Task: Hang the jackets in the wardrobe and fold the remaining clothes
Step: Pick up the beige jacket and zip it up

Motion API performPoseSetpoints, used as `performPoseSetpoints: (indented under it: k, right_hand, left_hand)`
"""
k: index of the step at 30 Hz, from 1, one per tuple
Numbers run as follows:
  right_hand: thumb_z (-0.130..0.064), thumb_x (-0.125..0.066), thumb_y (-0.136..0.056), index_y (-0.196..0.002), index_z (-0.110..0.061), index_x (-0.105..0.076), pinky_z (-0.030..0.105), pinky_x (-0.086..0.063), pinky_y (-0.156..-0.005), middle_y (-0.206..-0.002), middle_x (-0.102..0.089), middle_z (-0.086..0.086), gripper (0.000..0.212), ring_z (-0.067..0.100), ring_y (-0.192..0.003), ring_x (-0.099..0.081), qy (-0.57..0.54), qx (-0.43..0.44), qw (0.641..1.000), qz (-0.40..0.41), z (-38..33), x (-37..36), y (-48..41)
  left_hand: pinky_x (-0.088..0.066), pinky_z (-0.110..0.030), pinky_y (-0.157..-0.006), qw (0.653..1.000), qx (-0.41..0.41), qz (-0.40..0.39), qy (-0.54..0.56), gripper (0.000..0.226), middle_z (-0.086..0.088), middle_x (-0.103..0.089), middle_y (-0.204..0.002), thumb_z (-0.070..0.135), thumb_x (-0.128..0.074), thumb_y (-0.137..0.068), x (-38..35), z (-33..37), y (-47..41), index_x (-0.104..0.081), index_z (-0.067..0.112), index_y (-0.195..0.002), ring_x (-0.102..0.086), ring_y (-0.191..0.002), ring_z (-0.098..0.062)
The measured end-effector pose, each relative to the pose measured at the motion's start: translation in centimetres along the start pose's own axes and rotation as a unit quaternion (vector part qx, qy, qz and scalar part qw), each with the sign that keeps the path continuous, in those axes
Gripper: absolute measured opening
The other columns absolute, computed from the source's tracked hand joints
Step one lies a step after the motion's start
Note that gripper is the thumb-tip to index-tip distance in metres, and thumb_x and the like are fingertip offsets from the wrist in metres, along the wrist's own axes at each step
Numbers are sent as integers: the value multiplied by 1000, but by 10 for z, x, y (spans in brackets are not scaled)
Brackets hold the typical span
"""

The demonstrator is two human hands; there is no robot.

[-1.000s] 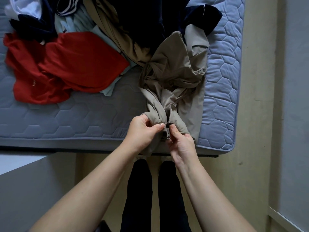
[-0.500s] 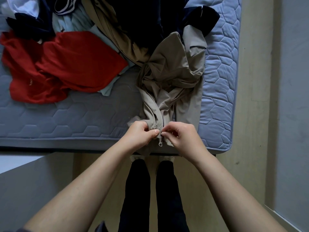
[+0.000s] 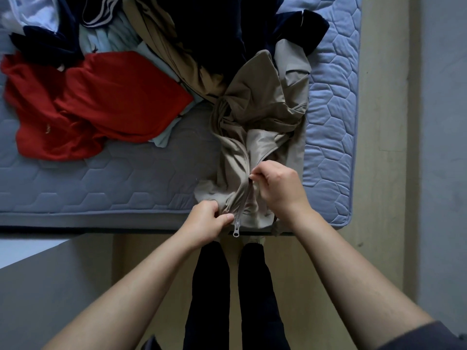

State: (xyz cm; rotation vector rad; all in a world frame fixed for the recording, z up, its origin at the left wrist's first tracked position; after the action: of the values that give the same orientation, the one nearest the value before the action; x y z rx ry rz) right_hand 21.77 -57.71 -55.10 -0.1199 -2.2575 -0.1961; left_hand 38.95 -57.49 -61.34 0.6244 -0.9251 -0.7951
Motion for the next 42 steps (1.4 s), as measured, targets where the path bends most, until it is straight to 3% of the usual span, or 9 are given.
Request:
performPoseSetpoints:
  k: [5, 9, 12, 15, 25, 30, 33, 39, 42]
  right_hand:
    - [-8, -64, -87, -82, -3, -66, 44, -49, -70, -80, -67, 10, 8, 29, -77, -62, -15, -33, 999, -9, 7, -3, 0]
    - [-7, -66, -86, -79, -4, -66, 41, -49, -69, -78, -67, 9, 7, 27, -75, -62, -18, -38, 999, -7, 7, 0, 0]
    - [-7, -66, -86, -80, -4, -66, 38, -48, -68, -78, -67, 10, 7, 27, -75, -62, -24, -45, 999, -9, 4, -3, -2]
    - [-9, -64, -87, -82, -3, -66, 40, -48, -71, -82, -67, 12, 8, 29, -78, -62, -13, -57, 998, -18, 8, -6, -4]
    - [-13, -62, -89, -85, -5, -67, 41, -48, -74, -86, -68, 11, 10, 30, -83, -62, 24, -93, 995, 13, 25, 8, -28]
    - [-12, -64, -88, -83, -4, -66, 42, -49, -71, -84, -68, 11, 9, 31, -81, -62, 20, -91, 995, 39, 23, 18, -32]
    - [-11, -64, -88, -83, -4, -66, 40, -49, -72, -84, -68, 11, 9, 30, -80, -62, 14, -91, 994, 54, 21, 23, -38]
    - [-12, -63, -88, -85, -3, -66, 41, -48, -73, -86, -68, 13, 10, 32, -83, -62, 17, -95, 994, 48, 21, 18, -44]
    - [-12, -62, -89, -85, -3, -65, 42, -48, -72, -85, -67, 12, 11, 32, -82, -62, 19, -91, 995, 41, 22, 16, -41]
  left_hand:
    - [-50, -27, -69, 997, 66, -29, -7, 33, -5, -67, -90, 42, -69, -83, 9, -11, -12, -65, 10, -91, -64, -93, -24]
    - [-44, -41, -91, 991, 1, 101, -87, 62, 0, -49, -121, 57, -70, -73, 33, 17, -14, -49, 22, -119, -49, -115, -22]
    - [-35, -38, -88, 980, -113, 113, -120, 24, 8, -58, -98, 50, -62, -83, 23, 51, -15, -58, 29, -91, -51, -105, -18]
    - [-26, -38, -84, 968, -133, 116, -180, 36, 9, -49, -74, 42, -55, -90, 12, 56, -18, -39, 24, -63, -51, -92, -19]
    - [-26, -37, -83, 970, -33, 49, -234, 24, 6, -63, -84, 44, -56, -89, 5, -18, -21, -57, 23, -76, -52, -100, -17]
    - [-26, -37, -83, 953, 62, -7, -297, 28, 6, -61, -82, 40, -59, -86, 16, -51, -26, -48, 24, -65, -58, -98, -20]
    - [-28, -37, -84, 960, 27, 11, -278, 14, 5, -65, -88, 37, -57, -83, 17, -32, -31, -52, 26, -76, -59, -99, -21]
    - [-42, -36, -87, 989, -93, 114, -14, 15, 5, -69, -89, 40, -65, -80, 38, 68, -54, -63, 27, -87, -60, -95, -21]
    - [-36, -34, -87, 982, -132, 133, -35, 9, 5, -69, -90, 38, -64, -85, 44, 95, -64, -63, 29, -85, -59, -96, -20]
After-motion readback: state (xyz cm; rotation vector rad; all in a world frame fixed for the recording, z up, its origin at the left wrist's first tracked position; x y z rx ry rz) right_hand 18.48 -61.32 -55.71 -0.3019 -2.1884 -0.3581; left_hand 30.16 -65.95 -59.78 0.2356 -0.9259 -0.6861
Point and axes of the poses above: each hand's wrist, its own y-axis away from the middle knuckle, its own x-axis out of the back of the hand, z = x × y, the point moved 7 cm from there along -y, towards the middle knuckle
